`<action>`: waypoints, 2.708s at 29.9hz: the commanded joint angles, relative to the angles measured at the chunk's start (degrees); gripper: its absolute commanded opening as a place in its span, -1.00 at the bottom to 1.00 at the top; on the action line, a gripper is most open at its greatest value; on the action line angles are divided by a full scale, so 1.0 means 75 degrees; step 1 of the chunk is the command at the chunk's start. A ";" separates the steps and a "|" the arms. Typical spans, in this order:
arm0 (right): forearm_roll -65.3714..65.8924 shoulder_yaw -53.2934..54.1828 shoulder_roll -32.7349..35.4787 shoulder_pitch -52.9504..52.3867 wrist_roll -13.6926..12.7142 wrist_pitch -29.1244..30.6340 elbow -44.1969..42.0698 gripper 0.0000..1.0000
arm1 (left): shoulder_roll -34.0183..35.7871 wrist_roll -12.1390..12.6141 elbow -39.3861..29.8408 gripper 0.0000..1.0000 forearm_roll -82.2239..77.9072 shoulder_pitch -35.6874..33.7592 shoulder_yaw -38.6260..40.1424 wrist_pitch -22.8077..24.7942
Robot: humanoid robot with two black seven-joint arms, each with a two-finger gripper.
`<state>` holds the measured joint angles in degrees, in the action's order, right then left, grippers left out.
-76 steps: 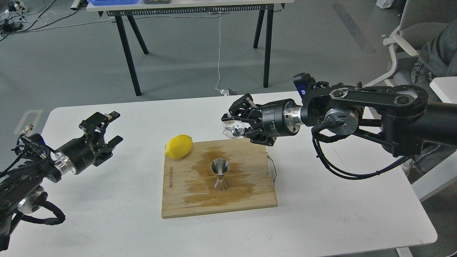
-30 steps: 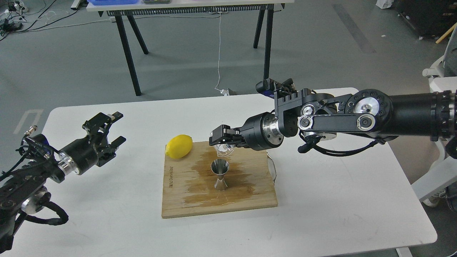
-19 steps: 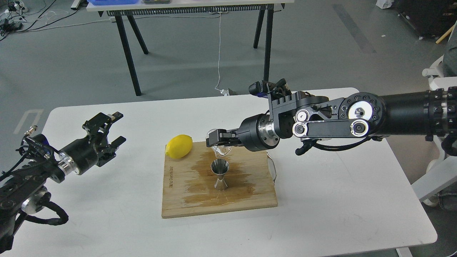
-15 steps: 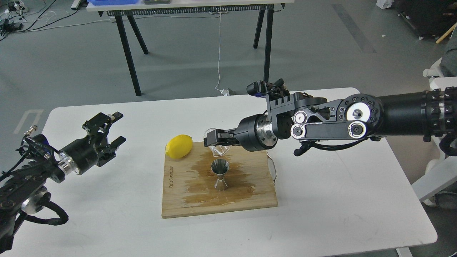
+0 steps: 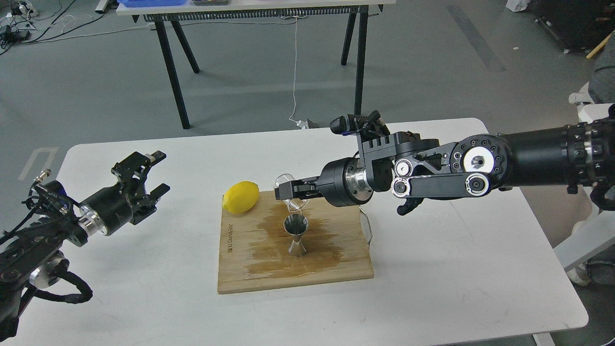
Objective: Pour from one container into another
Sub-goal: 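Tilt the glass with the right gripper to pour into the jigger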
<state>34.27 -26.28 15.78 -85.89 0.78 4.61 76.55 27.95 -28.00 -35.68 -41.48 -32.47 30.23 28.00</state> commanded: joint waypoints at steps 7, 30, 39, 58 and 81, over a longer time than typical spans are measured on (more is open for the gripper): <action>0.0176 -0.0023 -0.0066 0.0003 0.0189 -0.0157 0.0000 -0.55 | 0.0000 0.0000 0.0000 0.99 0.0000 -0.0006 0.0000 0.0000; 0.0633 -0.0281 -0.0089 0.0003 0.0728 -0.0556 0.0000 -0.56 | -0.0024 0.0000 0.0023 0.99 0.0000 0.0005 -0.0011 0.0000; 0.0645 -0.0293 -0.0171 0.0003 0.0903 -0.0673 0.0000 -0.56 | -0.0082 0.0000 0.0129 0.99 0.0000 0.0005 -0.0011 0.0000; 0.1032 -0.0504 -0.0171 -0.0021 0.1220 -0.0708 0.0000 -0.56 | -0.0094 0.0000 0.0152 0.99 0.0000 -0.0006 -0.0011 0.0000; 0.1372 -0.0680 -0.0124 -0.0009 0.1431 -0.1071 -0.0011 -0.56 | -0.0106 0.0000 0.0152 0.99 0.0000 0.0005 -0.0023 0.0000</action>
<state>44.35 -31.38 14.84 -86.00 11.42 -2.99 76.46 27.16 -28.00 -34.54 -41.48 -32.45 30.06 28.00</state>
